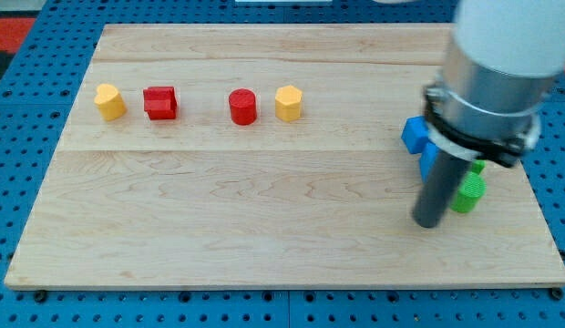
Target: Move the green star towards top of the board
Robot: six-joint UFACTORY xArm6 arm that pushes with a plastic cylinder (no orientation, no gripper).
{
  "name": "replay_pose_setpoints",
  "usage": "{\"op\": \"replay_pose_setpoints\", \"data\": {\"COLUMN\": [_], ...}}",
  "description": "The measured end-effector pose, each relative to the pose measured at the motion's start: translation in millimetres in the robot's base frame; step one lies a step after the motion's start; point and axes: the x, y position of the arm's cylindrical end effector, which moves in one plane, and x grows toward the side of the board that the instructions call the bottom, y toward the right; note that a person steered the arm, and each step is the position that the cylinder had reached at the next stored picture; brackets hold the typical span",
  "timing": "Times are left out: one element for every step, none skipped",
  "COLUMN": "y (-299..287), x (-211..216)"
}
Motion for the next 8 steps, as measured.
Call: {"op": "replay_pose_setpoints", "data": {"y": [53.8, 96.1, 99.5, 89.3, 87.2, 76.0, 56.0, 54.0], "x": [11.7, -7.2, -37.4, -41.6, -32.9, -36.5, -51.6, -66.9]}}
